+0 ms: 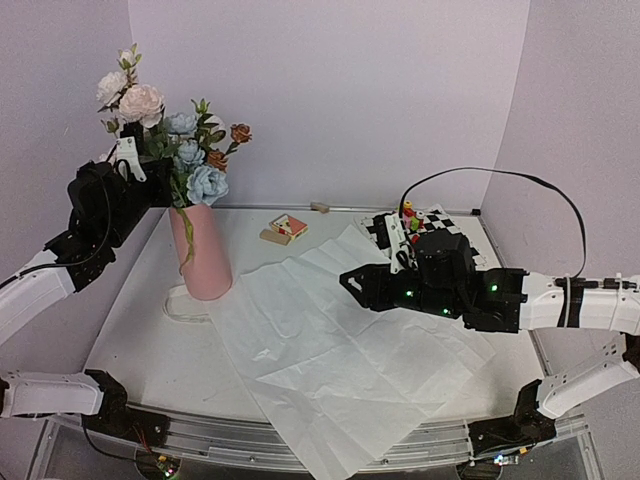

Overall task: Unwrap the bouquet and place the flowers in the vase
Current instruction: Insert the fake flower into the vase.

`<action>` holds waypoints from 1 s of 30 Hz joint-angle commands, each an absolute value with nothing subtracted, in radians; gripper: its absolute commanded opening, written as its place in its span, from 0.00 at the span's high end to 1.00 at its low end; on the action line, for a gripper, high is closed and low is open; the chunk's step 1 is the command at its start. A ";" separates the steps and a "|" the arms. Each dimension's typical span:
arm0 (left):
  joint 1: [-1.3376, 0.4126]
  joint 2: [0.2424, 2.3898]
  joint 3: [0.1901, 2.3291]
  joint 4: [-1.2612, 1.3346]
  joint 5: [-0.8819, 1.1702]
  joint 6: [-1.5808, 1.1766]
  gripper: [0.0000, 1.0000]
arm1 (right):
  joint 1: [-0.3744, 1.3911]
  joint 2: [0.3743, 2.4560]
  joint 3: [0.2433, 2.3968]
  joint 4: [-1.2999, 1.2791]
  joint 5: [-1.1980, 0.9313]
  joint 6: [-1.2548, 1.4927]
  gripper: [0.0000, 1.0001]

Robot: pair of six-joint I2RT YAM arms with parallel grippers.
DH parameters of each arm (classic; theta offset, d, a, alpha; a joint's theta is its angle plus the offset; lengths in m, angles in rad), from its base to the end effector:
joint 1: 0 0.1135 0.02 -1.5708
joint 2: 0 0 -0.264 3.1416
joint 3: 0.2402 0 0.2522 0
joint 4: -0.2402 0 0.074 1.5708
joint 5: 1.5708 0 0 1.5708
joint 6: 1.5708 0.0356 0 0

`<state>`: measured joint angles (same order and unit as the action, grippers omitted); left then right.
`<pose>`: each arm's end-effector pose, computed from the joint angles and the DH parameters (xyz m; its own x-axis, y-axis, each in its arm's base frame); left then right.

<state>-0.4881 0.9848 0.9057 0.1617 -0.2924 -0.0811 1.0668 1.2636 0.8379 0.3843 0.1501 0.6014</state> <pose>0.2085 -0.0991 0.3828 0.0568 -0.1180 -0.9914 0.2006 0.9741 -0.1044 0.1482 0.2576 0.3141 -0.4655 0.3143 -0.8273 -0.6431 0.5221 0.5602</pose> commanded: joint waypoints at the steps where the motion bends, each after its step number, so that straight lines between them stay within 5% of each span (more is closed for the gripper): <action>1: -0.489 1.000 0.977 0.093 -0.285 -0.068 1.00 | 1.071 1.242 0.839 0.397 0.166 0.601 0.61; 21: -0.489 0.963 0.732 0.146 -0.261 -0.192 0.99 | 1.071 1.231 0.827 0.397 0.170 0.603 0.61; 30: -0.489 0.904 0.760 0.101 -0.254 -0.209 0.71 | 1.072 1.225 0.820 0.397 0.171 0.607 0.61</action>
<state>-0.4862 0.9445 0.7513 0.1670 -0.2780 -0.1810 1.0668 1.2632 0.8268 0.3815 0.1507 0.6022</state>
